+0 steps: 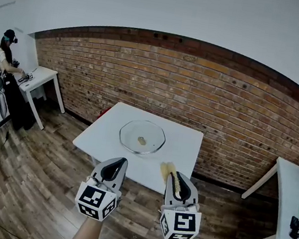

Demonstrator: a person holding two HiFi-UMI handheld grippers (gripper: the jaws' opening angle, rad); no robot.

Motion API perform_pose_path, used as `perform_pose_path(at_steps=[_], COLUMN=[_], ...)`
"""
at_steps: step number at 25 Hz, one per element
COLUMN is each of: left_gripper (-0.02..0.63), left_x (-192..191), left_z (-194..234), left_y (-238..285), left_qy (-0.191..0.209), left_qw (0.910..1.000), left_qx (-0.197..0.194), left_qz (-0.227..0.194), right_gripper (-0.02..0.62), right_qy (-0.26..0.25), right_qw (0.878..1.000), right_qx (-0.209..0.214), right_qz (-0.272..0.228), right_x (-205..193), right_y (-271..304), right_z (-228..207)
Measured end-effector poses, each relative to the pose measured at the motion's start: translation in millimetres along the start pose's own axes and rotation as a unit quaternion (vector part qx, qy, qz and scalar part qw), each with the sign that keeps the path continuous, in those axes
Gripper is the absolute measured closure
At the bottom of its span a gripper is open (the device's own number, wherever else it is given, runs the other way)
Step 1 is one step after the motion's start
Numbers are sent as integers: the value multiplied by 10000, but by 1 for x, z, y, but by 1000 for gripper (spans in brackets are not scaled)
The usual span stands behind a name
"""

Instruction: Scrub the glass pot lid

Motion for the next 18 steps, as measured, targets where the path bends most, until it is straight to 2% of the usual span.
perform_pose_path(at_steps=[7,18], left_gripper=[597,597], left_x=[-2,-4], left_z=[-6,-43], left_y=[9,28], left_qy=[3,56], left_qw=[10000,9997], left_qx=[9,223], left_qz=[58,78], right_gripper=[537,537], right_qy=[94,163], right_qw=[9999,9998], right_qx=[6,135], right_qz=[79,-11], right_x=[-8,-14], right_y=[0,-7], right_z=[-10,-53])
Point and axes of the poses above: the fingertips, and each gripper's own axes: y forward along the fingers, z to its left, x out of its top, the point moved 2 cm from there along -y, backward along the fingers, and after that the axes turned 3 degrees about z, right-handed, at the moved point
